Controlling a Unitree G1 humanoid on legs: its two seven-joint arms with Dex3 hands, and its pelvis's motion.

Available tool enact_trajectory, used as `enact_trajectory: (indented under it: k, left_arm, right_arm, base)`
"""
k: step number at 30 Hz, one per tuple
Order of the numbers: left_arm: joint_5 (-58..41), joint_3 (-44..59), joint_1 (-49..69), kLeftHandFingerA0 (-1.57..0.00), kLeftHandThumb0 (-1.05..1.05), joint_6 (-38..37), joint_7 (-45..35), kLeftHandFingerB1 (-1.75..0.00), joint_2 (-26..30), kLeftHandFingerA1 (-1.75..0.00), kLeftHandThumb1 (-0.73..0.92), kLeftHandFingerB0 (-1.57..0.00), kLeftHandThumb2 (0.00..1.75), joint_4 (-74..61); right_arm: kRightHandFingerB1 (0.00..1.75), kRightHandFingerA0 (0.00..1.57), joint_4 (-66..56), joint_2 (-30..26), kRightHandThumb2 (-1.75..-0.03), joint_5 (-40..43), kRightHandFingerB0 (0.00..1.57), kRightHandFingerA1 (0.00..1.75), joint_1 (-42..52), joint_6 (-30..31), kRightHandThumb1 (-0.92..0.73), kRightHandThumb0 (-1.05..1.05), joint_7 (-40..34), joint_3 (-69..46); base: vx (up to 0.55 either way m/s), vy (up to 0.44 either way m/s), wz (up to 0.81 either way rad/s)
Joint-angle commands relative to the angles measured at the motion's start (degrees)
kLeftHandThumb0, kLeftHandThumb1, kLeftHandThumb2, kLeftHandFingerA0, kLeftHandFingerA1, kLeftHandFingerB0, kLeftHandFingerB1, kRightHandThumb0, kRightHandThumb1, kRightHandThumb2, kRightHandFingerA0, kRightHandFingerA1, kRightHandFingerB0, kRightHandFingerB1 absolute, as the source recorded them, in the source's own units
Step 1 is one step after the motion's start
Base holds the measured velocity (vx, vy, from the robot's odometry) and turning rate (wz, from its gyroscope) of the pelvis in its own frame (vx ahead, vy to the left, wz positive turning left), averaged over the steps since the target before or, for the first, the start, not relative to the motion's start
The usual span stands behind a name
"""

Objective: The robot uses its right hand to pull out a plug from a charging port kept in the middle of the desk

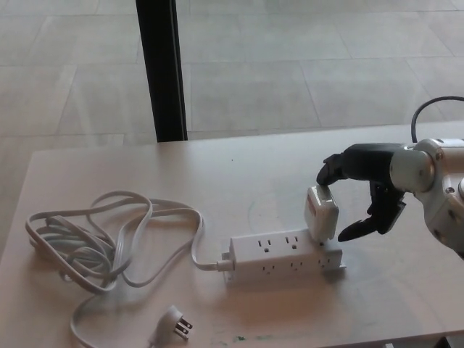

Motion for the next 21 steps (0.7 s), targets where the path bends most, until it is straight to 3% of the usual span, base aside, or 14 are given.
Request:
enact_trajectory:
  k: [1, 2, 3, 4, 6, 7, 8, 9, 14, 16, 17, 19, 20, 21]
  left_arm:
    - [0.0, -0.3, 0.3, -0.8, -0.62, -1.9, 0.6, -0.46, 1.3, -0.63, 0.62, -0.73, 0.6, 0.0]
    - [0.0, -0.3, 0.3, -0.8, -0.62, -1.9, 0.7, -0.45, 1.3, -0.62, 0.62, -0.73, 0.6, 0.0]
    - [0.1, -0.3, 0.2, -0.8, -0.62, -1.9, 0.8, -0.45, 1.3, -0.61, 0.62, -0.72, 0.6, 0.1]
    - [0.2, -0.4, 0.1, -0.8, -0.62, -1.8, 0.9, -0.45, 1.4, -0.6, 0.63, -0.75, 0.6, 0.1]
    - [0.2, -0.4, 0.1, -0.8, -0.62, -1.8, 0.9, -0.45, 1.4, -0.6, 0.62, -0.74, 0.6, 0.1]
    - [0.0, -0.3, 0.1, -0.81, -0.63, -2.0, 0.9, -0.46, 1.3, -0.62, 0.62, -0.76, 0.6, 0.1]
    - [-0.3, -0.1, 0.1, -0.84, -0.63, -1.9, 1.0, -0.47, 1.1, -0.64, 0.61, -0.77, 0.6, 0.0]
    - [-0.2, -0.2, 0.0, -0.82, -0.63, -1.7, 1.2, -0.47, 1.1, -0.62, 0.62, -0.75, 0.6, 0.0]
    - [-0.3, -0.3, 0.2, -0.81, -0.63, -2.3, 0.8, -0.47, 1.0, -0.64, 0.63, -0.75, 0.6, -0.4]
    - [-1.0, 0.3, 0.3, -0.82, -0.62, -2.2, 0.5, -0.47, 0.8, -0.64, 0.62, -0.75, 0.6, -0.5]
    - [-1.1, 0.4, 0.3, -0.82, -0.62, -2.1, 0.6, -0.5, 0.7, -0.67, 0.62, -0.77, 0.6, -0.6]
    - [-1.0, 0.5, 0.3, -0.82, -0.62, -2.2, 0.6, -0.5, 0.7, -0.67, 0.62, -0.77, 0.6, -0.6]
    - [-0.3, -0.1, 0.4, -0.81, -0.62, -1.9, 1.1, -0.49, 0.8, -0.63, 0.63, -0.77, 0.6, -0.8]
    - [-0.9, 0.4, 0.4, -0.84, -0.61, -2.1, 0.9, -0.5, 0.6, -0.67, 0.62, -0.78, 0.59, -1.0]
  right_arm:
    - [0.31, 0.56, -0.2, 1.8, -0.57, -1.1, 0.22, 1.09, 0.8, 0.2, -0.52, -0.86, 1.1, -0.6]
    - [0.32, 0.53, -0.1, 2.3, -0.59, -1.2, 0.24, 0.99, 0.8, 0.9, -0.51, -0.87, 1.2, -0.8]
    - [0.42, 0.59, -0.1, 2.6, -0.84, -1.3, 0.18, 1.0, 0.9, 0.9, -0.4, -0.84, 1.1, -0.8]
    - [0.32, 0.59, -0.1, 2.9, -0.57, -1.3, 0.27, 1.18, 1.3, 0.9, -0.49, -0.81, 0.6, -1.1]
    - [0.33, 0.6, -0.2, 3.2, -0.6, -1.5, 0.29, 1.25, 1.7, 0.9, -0.45, -0.83, 0.3, -1.4]
    - [0.32, 0.64, -0.2, 3.5, -0.58, -1.3, 0.32, 1.4, 2.3, 0.5, -0.48, -0.77, -0.5, -1.9]
    - [0.41, 0.73, -0.1, 3.9, -0.79, -1.1, 0.28, 1.33, 2.9, -0.4, -0.4, -0.83, -1.4, -2.4]
    - [0.32, 0.63, 0.2, 4.1, -0.58, -1.3, 0.31, 1.36, 2.9, -0.6, -0.48, -0.77, -1.5, -2.5]
    - [0.33, 0.61, 1.1, 4.6, -0.57, -2.1, 0.33, 1.29, 2.8, -1.2, -0.49, -0.79, -1.9, -2.8]
    - [0.37, 0.62, 0.8, 4.3, -0.58, -2.5, 0.37, 1.39, 3.3, -1.6, -0.49, -0.77, -2.8, -3.0]
    - [0.5, 0.62, 0.4, 3.8, -0.84, -2.8, 0.33, 1.15, 3.6, -1.8, -0.39, -0.7, -3.0, -2.9]
    - [0.5, 0.62, 0.1, 3.5, -0.84, -3.1, 0.33, 1.15, 3.8, -1.9, -0.39, -0.7, -3.1, -3.0]
    - [0.43, 0.66, -0.1, 3.2, -0.56, -3.7, 0.47, 1.28, 3.9, -1.3, -0.47, -0.59, -2.9, -2.8]
    - [0.46, 0.66, 0.0, 2.9, -0.57, -3.8, 0.52, 1.35, 4.3, -1.9, -0.48, -0.56, -3.5, -2.9]
  base:
    - [0.0, 0.0, 0.0]
    - [0.0, 0.0, 0.0]
    - [0.0, 0.0, 0.0]
    - [0.0, 0.0, 0.0]
    - [0.0, 0.0, 0.0]
    - [0.0, 0.0, 0.0]
    - [0.0, 0.0, 0.0]
    - [0.0, 0.0, 0.0]
    - [0.0, 0.0, 0.0]
    - [0.0, 0.0, 0.0]
    - [0.0, 0.0, 0.0]
    - [0.0, 0.0, 0.0]
    - [0.0, 0.0, 0.0]
    - [0.0, 0.0, 0.0]
